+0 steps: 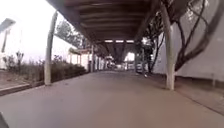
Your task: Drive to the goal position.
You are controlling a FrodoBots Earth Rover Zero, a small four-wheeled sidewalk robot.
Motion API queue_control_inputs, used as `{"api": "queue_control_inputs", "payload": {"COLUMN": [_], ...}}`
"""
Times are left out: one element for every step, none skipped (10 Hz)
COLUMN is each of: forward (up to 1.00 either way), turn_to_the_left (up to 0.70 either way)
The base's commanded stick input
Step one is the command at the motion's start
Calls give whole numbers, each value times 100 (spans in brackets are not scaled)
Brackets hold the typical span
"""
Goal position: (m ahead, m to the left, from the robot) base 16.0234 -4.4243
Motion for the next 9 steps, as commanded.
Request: {"api": "queue_control_inputs", "payload": {"forward": [85,85,85,85,85,85,85,85,85], "turn_to_the_left": [0,0,0,0,0,0,0,0,0]}}
